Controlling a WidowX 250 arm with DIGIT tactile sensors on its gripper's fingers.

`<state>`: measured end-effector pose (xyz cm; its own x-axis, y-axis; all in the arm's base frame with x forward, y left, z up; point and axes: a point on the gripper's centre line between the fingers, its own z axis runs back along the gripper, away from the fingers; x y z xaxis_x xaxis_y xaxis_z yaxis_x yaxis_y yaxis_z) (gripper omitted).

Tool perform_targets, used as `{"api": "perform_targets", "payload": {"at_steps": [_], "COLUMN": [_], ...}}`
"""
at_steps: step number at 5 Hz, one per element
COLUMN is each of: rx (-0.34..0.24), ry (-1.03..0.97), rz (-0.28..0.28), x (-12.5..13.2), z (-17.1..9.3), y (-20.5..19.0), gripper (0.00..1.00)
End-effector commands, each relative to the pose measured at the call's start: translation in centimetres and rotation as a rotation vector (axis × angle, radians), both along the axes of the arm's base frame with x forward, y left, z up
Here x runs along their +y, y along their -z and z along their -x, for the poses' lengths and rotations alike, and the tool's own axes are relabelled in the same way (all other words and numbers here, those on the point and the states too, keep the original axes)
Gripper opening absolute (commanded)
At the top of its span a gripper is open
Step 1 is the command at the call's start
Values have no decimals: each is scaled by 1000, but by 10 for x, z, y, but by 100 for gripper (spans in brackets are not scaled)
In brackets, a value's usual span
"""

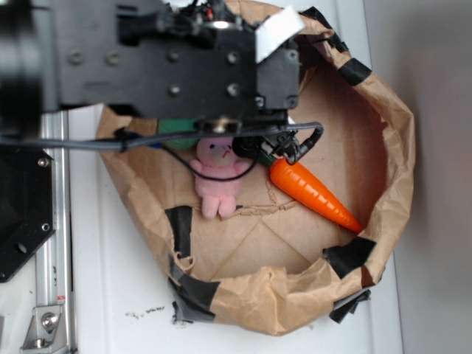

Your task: Grab the black box.

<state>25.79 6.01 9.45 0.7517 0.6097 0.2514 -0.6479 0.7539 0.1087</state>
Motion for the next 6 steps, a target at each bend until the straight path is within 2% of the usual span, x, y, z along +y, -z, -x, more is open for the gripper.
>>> {"api": "perform_targets", "payload": {"at_steps": [1, 3, 4, 5, 6], "rx": [-57, -57, -66, -80, -62], "ry": [-22, -22, 49, 53, 63], "rz": [-6, -6, 8, 38, 39], "x": [13, 13, 8, 17, 18], "z": [-6, -6, -26, -37, -39], "y": [-16, -16, -3, 3, 10], "gripper": [100, 100, 100, 100, 100]}}
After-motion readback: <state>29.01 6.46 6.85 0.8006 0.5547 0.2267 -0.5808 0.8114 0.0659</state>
